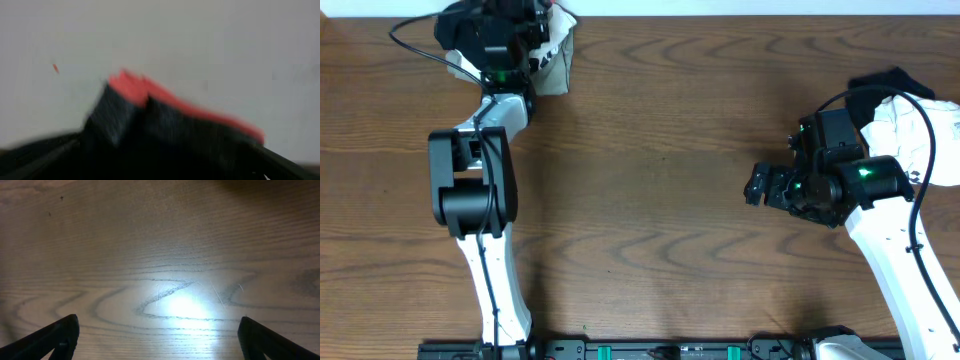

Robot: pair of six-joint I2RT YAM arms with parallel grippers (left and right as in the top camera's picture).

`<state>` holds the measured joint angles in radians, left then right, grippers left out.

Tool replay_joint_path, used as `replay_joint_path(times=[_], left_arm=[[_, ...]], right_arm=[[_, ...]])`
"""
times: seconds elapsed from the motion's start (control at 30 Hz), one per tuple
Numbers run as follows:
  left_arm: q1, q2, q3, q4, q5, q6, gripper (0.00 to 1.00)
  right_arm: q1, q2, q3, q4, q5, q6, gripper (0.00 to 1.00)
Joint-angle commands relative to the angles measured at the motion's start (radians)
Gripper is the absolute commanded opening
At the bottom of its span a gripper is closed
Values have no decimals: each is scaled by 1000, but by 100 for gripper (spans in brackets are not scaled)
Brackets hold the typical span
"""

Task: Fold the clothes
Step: 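Open the left gripper and release the pants on the pile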

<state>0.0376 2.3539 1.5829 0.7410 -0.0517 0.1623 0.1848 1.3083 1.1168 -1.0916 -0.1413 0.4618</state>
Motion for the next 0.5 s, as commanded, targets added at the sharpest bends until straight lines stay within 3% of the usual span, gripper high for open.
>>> replay_joint_path(times=[0.0, 0.33, 0.47], left_arm=[[5, 48, 14, -2, 8, 17, 98], [-3, -75, 11, -3, 7, 11, 98], [-15, -247, 8, -126, 7, -104, 98]], right_arm=[[-7, 2, -5, -1, 0, -14, 99], [-7, 0, -5, -39, -31, 16, 99], [-7, -3, -5, -33, -30, 16, 99]])
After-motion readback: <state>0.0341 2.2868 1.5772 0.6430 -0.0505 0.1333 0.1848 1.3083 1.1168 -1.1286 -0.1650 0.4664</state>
